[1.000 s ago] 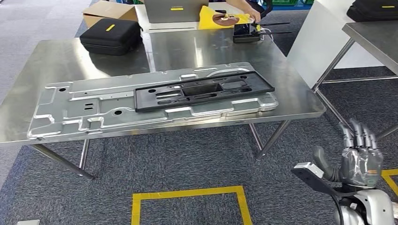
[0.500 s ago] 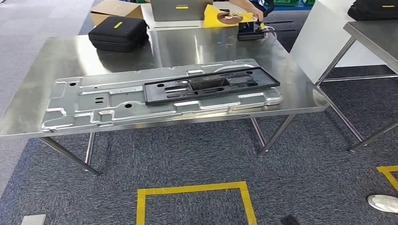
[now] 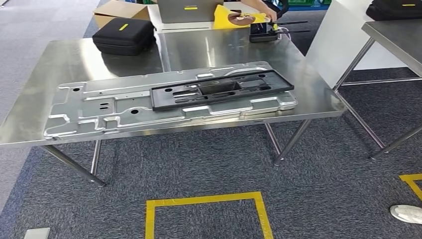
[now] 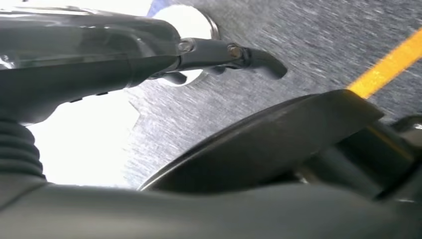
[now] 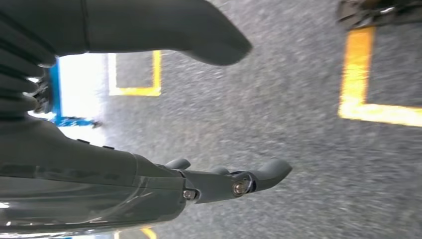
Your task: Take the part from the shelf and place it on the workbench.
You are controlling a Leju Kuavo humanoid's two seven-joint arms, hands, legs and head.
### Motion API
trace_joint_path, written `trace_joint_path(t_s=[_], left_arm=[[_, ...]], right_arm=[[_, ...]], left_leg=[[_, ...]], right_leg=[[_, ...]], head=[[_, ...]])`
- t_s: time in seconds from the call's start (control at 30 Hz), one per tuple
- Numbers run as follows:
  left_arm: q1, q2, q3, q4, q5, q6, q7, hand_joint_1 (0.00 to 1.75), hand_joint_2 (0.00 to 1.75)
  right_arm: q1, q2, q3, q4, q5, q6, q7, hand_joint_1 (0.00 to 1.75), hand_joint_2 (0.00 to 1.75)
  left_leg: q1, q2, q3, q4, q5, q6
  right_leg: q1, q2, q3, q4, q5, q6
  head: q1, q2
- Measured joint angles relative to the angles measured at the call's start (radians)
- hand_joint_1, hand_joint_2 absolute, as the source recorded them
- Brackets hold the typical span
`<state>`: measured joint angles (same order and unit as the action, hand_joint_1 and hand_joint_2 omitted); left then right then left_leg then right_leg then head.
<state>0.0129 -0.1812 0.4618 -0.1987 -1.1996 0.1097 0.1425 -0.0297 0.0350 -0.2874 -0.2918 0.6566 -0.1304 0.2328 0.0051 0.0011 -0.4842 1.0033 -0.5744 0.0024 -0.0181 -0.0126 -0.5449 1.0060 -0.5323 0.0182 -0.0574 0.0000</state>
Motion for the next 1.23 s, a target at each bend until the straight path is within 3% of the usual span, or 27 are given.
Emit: trace_joint_path(t_s=[0.07, 0.13, 0.17, 0.27, 0.3, 0.33, 0.37, 0.43, 0.5, 0.53, 0.67, 1.07, 1.17, 1.23], left_arm=[[0.008, 0.009, -0.021, 0.000, 0.064, -0.005, -0.009, 0.00, 0.00], [0.012, 0.017, -0.043, -0.001, 0.125, -0.009, -0.018, 0.00, 0.00], [0.012, 0.021, -0.054, -0.004, 0.155, -0.011, -0.022, 0.00, 0.00], [0.012, 0.031, -0.088, -0.020, 0.243, -0.021, -0.031, 0.00, 0.00], [0.012, 0.035, -0.098, -0.028, 0.270, -0.024, -0.034, 0.00, 0.00], [0.011, 0.038, -0.109, -0.037, 0.295, -0.026, -0.037, 0.00, 0.00], [0.010, 0.040, -0.119, -0.048, 0.321, -0.027, -0.039, 0.00, 0.00], [0.006, 0.045, -0.138, -0.069, 0.368, -0.030, -0.045, 0.00, 0.00], [0.001, 0.053, -0.154, -0.087, 0.413, -0.034, -0.050, 0.00, 0.00], [0.000, 0.058, -0.163, -0.097, 0.438, -0.037, -0.053, 0.00, 0.00], [0.012, 0.080, -0.208, -0.123, 0.563, -0.047, -0.067, 0.00, 0.00], [0.084, 0.132, -0.348, -0.155, 0.949, -0.081, -0.111, 0.00, 0.00], [0.099, 0.145, -0.380, -0.160, 1.043, -0.091, -0.122, 0.00, 0.00], [0.103, 0.149, -0.394, -0.168, 1.087, -0.096, -0.127, 0.00, 0.00]], right_arm=[[-0.001, 0.000, 0.005, -0.005, -0.034, 0.007, -0.012, 0.00, 0.00], [0.004, 0.000, 0.013, -0.007, -0.068, 0.014, -0.023, 0.00, 0.00], [0.009, 0.000, 0.019, -0.007, -0.084, 0.017, -0.029, 0.00, 0.00], [0.036, -0.001, 0.035, -0.005, -0.133, 0.027, -0.045, 0.00, 0.00], [0.048, -0.001, 0.040, -0.003, -0.148, 0.030, -0.050, 0.00, 0.00], [0.060, -0.001, 0.046, 0.000, -0.162, 0.032, -0.054, 0.00, 0.00], [0.072, -0.001, 0.051, 0.003, -0.177, 0.034, -0.059, 0.00, 0.00], [0.090, -0.002, 0.061, 0.010, -0.202, 0.039, -0.068, 0.00, 0.00], [0.103, -0.004, 0.071, 0.016, -0.226, 0.045, -0.077, 0.00, 0.00], [0.109, -0.004, 0.077, 0.018, -0.240, 0.048, -0.082, 0.00, 0.00], [0.132, -0.006, 0.107, 0.019, -0.308, 0.058, -0.106, 0.00, 0.00], [0.148, -0.018, 0.203, -0.037, -0.516, 0.098, -0.180, 0.00, 0.00], [0.157, -0.020, 0.226, -0.053, -0.566, 0.108, -0.199, 0.00, 0.00], [0.165, -0.022, 0.235, -0.056, -0.589, 0.112, -0.208, 0.00, 0.00]], left_leg=[[-0.003, -0.001, -0.003, -0.007, -0.001, 0.011], [-0.002, 0.002, -0.006, -0.010, 0.006, 0.024], [-0.001, 0.004, -0.007, -0.013, 0.009, 0.030], [-0.005, 0.012, -0.012, -0.012, 0.012, 0.039], [-0.007, 0.013, -0.013, -0.011, 0.012, 0.040], [-0.008, 0.014, -0.013, -0.011, 0.012, 0.040], [-0.009, 0.015, -0.013, -0.010, 0.012, 0.040], [-0.010, 0.015, -0.012, -0.007, 0.010, 0.037], [-0.013, 0.015, -0.018, 0.000, 0.007, 0.030], [-0.014, 0.016, -0.021, 0.003, 0.005, 0.029], [-0.015, 0.015, -0.022, 0.004, 0.004, 0.042], [-0.012, 0.014, -0.022, -0.002, 0.010, 0.022], [-0.014, 0.014, -0.021, -0.005, 0.018, 0.035], [-0.010, 0.018, -0.019, -0.019, 0.032, 0.043]], right_leg=[[0.000, -0.001, -0.005, 0.000, 0.005, 0.014], [-0.003, 0.001, -0.009, 0.014, -0.011, 0.024], [-0.004, 0.002, -0.021, 0.044, -0.036, 0.028], [-0.004, 0.006, -0.095, 0.234, -0.138, 0.031], [-0.004, 0.007, -0.111, 0.278, -0.151, 0.031], [-0.004, 0.007, -0.108, 0.282, -0.142, 0.030], [-0.003, 0.007, -0.085, 0.243, -0.116, 0.028], [-0.001, 0.007, -0.012, 0.103, -0.054, 0.020], [0.004, 0.007, 0.027, 0.012, -0.028, 0.011], [0.005, 0.007, 0.028, 0.002, -0.031, 0.008], [0.008, 0.006, 0.025, 0.001, -0.028, 0.006], [0.011, 0.005, 0.025, 0.002, -0.029, -0.001], [0.006, 0.004, 0.026, -0.001, -0.024, 0.007], [0.006, 0.005, 0.024, 0.006, -0.036, 0.012]], head=[[0.000, 0.000], [0.000, 0.000], [0.000, 0.000], [0.001, 0.000], [0.000, 0.000], [0.000, 0.000], [0.000, 0.000], [0.001, 0.000], [0.000, 0.000], [0.000, 0.000], [0.000, 0.000], [0.000, 0.000], [0.000, 0.000], [0.000, 0.000]])
